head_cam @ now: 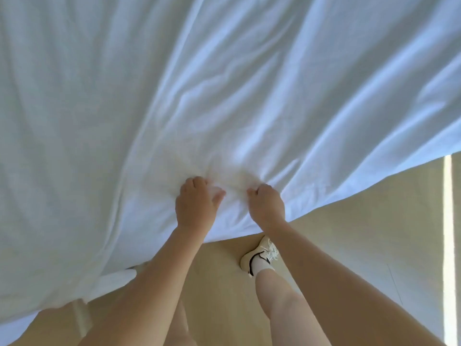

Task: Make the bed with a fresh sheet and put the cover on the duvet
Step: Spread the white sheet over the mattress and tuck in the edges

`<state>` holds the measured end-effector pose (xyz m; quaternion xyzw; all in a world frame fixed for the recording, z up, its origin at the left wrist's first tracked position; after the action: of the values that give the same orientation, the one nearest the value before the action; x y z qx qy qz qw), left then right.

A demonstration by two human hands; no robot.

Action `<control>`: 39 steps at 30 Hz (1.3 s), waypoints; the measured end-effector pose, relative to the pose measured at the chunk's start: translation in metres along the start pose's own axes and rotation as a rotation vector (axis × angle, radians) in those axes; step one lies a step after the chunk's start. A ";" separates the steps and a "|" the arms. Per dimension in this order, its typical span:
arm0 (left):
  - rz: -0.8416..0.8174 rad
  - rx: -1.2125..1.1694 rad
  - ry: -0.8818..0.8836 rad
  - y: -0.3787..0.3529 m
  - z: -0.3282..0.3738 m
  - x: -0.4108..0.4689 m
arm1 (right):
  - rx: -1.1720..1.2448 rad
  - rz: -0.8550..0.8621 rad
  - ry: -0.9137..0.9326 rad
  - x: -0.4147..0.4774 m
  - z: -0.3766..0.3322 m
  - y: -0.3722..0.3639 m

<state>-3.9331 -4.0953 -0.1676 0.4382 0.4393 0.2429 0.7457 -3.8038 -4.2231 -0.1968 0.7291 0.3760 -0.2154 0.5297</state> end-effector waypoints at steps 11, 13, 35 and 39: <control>-0.337 0.034 -0.089 -0.074 0.151 -0.080 | 0.038 -0.397 0.050 -0.039 0.164 0.091; -0.339 -0.063 0.087 -0.080 0.172 -0.069 | 0.011 -0.448 0.034 -0.034 0.190 0.124; -0.220 0.125 -0.230 -0.106 0.712 0.142 | 0.444 0.176 -0.241 0.265 0.386 0.683; -0.332 0.117 -0.202 -0.124 0.724 0.133 | 0.393 0.078 -0.143 0.331 0.378 0.697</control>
<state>-3.2411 -4.3764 -0.1675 0.4245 0.4416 0.0456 0.7891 -3.0242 -4.5793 -0.1385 0.8154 0.2597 -0.3149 0.4105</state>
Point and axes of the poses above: each hand's wrist, its own x-axis towards the middle knuckle, its own y-axis out of the back of the hand, z = x × y, the point moved 9 cm from there along x, towards the middle knuckle
